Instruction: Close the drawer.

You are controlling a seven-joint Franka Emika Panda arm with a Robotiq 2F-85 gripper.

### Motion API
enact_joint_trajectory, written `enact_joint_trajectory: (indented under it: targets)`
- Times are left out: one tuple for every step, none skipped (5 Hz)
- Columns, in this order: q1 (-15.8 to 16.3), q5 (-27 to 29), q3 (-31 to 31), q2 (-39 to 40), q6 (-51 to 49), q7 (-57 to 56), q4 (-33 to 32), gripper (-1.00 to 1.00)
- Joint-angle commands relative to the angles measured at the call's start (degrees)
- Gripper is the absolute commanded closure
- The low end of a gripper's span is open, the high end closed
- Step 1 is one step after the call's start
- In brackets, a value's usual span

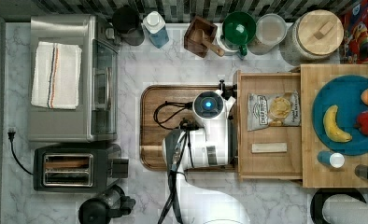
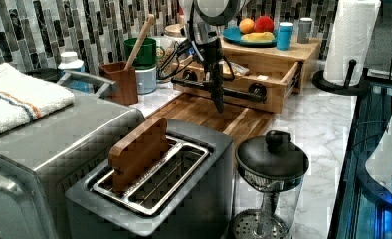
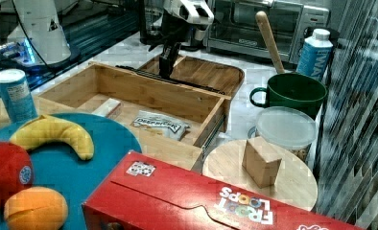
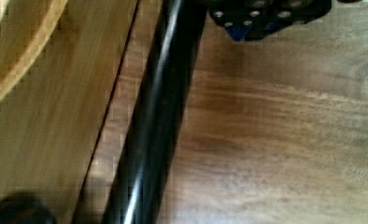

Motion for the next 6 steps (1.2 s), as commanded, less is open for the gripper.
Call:
enact_joint_trajectory:
  targets:
    - [-11.04, 1.58, -7.06, -3.08, 5.62, -11.00, 4.26, 1.00]
    - [-13.46, 1.29, -8.94, -3.36, 5.92, -13.05, 4.70, 1.00]
    - [-15.24, 1.49, -10.84, -2.38, 6.99, -14.74, 6.03, 1.00]
    - [-17.54, 5.24, -12.06, -0.13, 8.14, -20.90, 8.89, 1.00]
    - [-20.92, 8.04, -11.77, 3.03, 7.34, -27.19, 13.93, 1.00]
    - [-23.25, 9.20, -11.66, 5.60, 6.12, -32.88, 18.57, 1.00]
